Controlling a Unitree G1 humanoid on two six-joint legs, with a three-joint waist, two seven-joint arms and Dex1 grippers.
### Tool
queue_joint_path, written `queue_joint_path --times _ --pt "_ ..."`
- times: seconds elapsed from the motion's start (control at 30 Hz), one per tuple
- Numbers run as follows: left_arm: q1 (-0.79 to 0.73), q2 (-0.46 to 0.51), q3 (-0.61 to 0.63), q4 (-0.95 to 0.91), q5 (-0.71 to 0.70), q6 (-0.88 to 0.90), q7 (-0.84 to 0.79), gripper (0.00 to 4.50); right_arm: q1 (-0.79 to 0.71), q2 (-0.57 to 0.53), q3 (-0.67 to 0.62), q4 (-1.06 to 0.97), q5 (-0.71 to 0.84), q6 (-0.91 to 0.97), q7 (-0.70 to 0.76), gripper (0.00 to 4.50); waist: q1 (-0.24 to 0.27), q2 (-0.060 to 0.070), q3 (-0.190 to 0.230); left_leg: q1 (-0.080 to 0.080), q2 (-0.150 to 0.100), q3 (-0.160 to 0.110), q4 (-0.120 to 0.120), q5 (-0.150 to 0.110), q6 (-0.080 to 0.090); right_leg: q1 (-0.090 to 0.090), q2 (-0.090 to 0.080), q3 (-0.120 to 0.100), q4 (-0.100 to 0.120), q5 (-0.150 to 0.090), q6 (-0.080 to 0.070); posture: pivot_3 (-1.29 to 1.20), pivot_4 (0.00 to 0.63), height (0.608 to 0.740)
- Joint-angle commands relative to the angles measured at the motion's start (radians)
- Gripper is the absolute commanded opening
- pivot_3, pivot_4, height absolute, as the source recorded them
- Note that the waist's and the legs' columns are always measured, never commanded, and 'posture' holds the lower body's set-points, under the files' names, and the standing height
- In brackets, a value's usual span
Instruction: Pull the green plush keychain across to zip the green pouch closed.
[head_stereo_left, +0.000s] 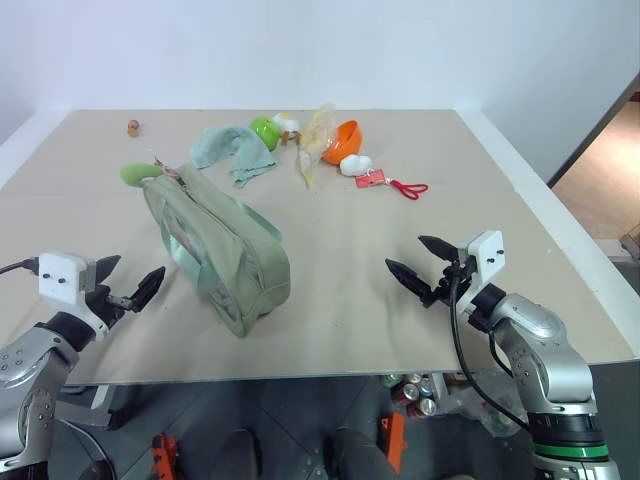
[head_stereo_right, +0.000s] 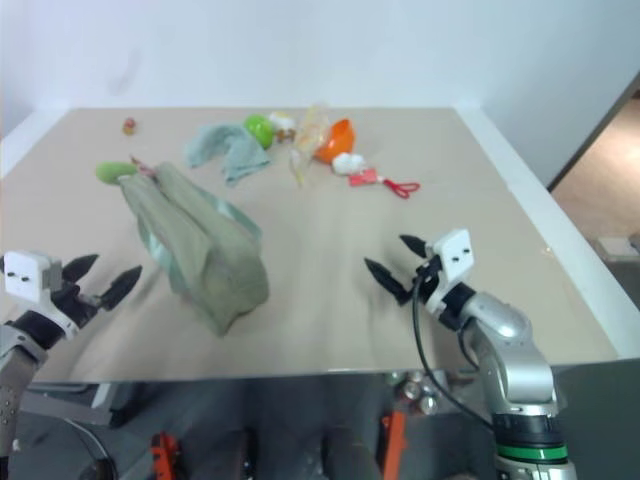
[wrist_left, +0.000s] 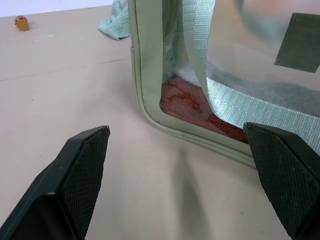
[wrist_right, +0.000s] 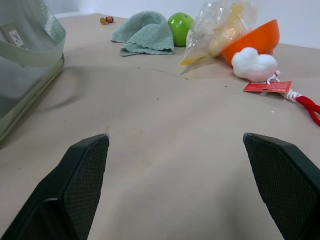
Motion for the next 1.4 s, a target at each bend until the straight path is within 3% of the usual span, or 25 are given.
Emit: queue_joint_path --times 0.03,0.4,0.73,0.9,1.07,1.17,1.27,1.4 --pt "-0.024 0.022 0.005 -0.028 -0.010 -0.007 -0.005 4.45 -0.020 -0.009 0.002 -0.043 0.010 0.007 -0.005 4.45 0.000 0.000 0.000 0.000 0.000 0.000 0.000 0.000 0.000 0.000 0.000 0.000 0.000 0.000 0.000 0.00 0.150 0.740" --pt "-0.020 0.019 0.051 -0.082 -0.124 0.007 -0.050 4.45 -0.042 -0.017 0.027 -0.063 0.022 0.036 0.018 4.45 0.000 0.000 0.000 0.000 0.000 0.000 0.000 0.000 0.000 0.000 0.000 0.000 0.000 0.000 0.000 0.00 0.150 0.740" --pt "0.244 0.046 0.121 -0.401 -0.305 0.034 -0.130 4.45 -0.288 -0.039 0.130 -0.229 0.269 0.320 0.137 4.45 -0.003 -0.001 0.000 0.000 0.003 0.001 -0.001 0.000 0.000 -0.002 0.001 0.000 0.000 -0.001 -0.002 0.00 0.150 0.740" --pt "0.276 0.064 0.104 -0.465 -0.339 0.049 -0.121 4.45 -0.352 0.027 0.278 -0.177 0.197 0.312 0.131 4.45 0.000 -0.001 0.000 0.000 0.003 0.001 0.000 0.000 0.000 -0.001 0.001 -0.001 0.000 -0.003 -0.007 0.00 0.150 0.740" --pt "0.246 0.059 0.073 -0.465 -0.316 0.038 -0.081 4.45 -0.408 0.108 0.337 -0.035 0.126 0.271 0.113 4.45 -0.001 -0.001 0.000 0.000 0.003 0.002 0.001 0.000 0.000 -0.002 0.000 -0.001 0.000 -0.002 -0.007 0.00 0.150 0.740" --pt "0.238 0.056 0.060 -0.456 -0.306 0.033 -0.073 4.50 -0.433 0.143 0.332 -0.007 0.132 0.286 0.108 3.78 -0.001 -0.001 0.000 -0.001 0.003 0.002 0.000 0.000 0.000 -0.003 0.000 -0.001 0.000 -0.002 -0.007 0.00 0.150 0.740" --pt "0.232 0.055 0.050 -0.445 -0.294 0.027 -0.071 4.50 -0.455 0.175 0.340 0.020 0.128 0.289 0.110 2.48 -0.001 -0.001 0.000 -0.002 0.003 0.001 0.000 0.000 0.000 -0.003 0.001 -0.001 0.000 -0.002 -0.005 0.00 0.150 0.740" --pt "0.213 0.057 0.041 -0.430 -0.280 0.021 -0.071 4.50 -0.460 0.190 0.338 0.033 0.128 0.291 0.123 1.15 -0.001 -0.001 0.000 -0.002 0.003 0.000 -0.001 0.000 0.000 -0.003 0.001 -0.002 0.000 -0.002 -0.004 0.00 0.150 0.740"
